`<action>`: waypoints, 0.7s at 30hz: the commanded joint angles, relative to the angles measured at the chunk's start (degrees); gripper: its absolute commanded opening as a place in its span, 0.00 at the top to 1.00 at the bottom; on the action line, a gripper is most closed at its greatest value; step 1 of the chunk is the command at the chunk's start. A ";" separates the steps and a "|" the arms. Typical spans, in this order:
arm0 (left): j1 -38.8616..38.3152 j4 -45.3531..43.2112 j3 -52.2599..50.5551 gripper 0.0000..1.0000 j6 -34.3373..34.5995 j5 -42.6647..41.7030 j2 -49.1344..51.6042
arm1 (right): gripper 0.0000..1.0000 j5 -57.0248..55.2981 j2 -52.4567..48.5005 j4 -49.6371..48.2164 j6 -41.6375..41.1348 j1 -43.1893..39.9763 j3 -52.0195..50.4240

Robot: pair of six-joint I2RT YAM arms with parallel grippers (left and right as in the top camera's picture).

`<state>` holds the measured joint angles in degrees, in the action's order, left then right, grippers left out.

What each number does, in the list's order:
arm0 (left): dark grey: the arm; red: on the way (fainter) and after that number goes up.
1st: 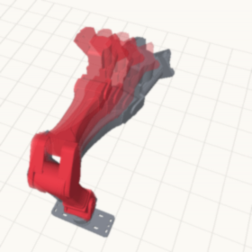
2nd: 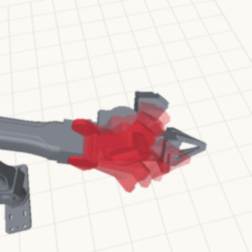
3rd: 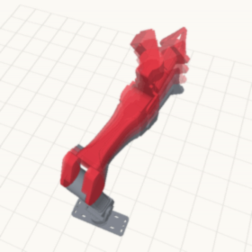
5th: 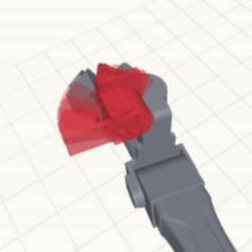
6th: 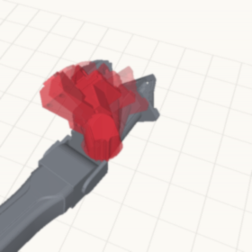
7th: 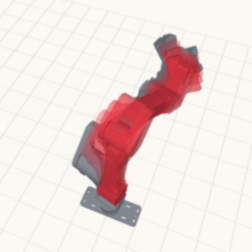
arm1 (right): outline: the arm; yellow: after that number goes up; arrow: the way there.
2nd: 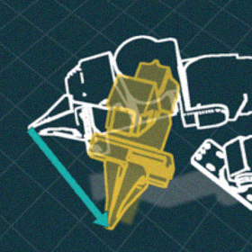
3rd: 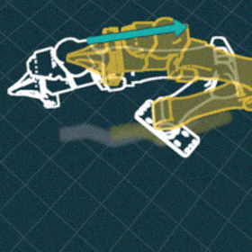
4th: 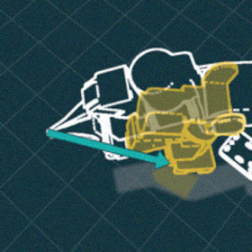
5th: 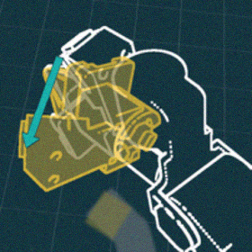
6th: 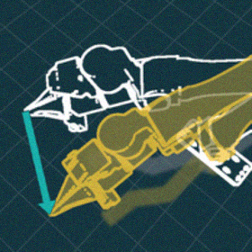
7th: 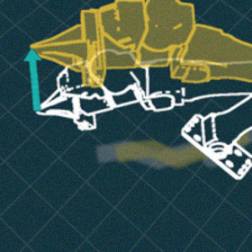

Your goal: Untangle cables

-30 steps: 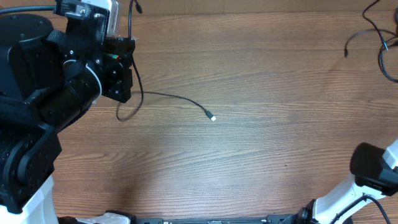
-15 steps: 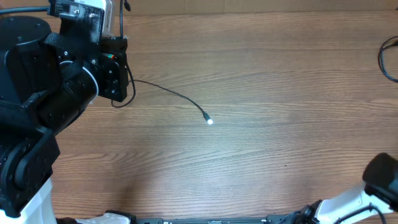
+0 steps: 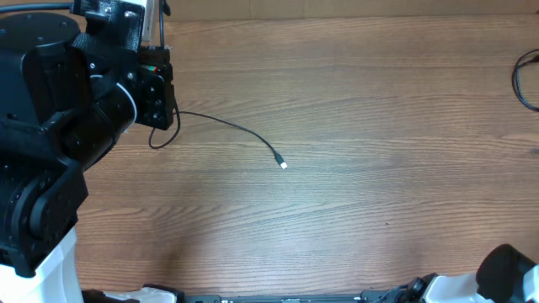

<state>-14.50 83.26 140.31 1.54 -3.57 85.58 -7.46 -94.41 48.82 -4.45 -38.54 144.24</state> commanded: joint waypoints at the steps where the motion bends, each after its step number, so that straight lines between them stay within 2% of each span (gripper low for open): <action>1: 0.28 0.20 0.42 0.96 -0.26 1.05 0.02 | 0.96 -2.14 -3.87 -2.38 0.20 -1.16 -8.37; 5: 0.28 1.18 0.42 0.96 -0.26 1.03 0.02 | 0.96 -1.90 -6.71 -7.08 0.15 -3.80 -14.62; 13: 0.28 5.31 0.42 0.96 -0.26 1.05 0.02 | 0.96 1.11 -12.02 -9.99 0.13 -8.41 -15.30; 21: 0.28 6.05 0.42 0.96 -0.17 1.05 0.02 | 0.96 8.31 -16.06 -5.44 -0.55 -11.15 -17.94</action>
<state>-14.52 89.34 140.31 1.54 -3.16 85.58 -2.17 -108.40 42.83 -4.54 -49.74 127.76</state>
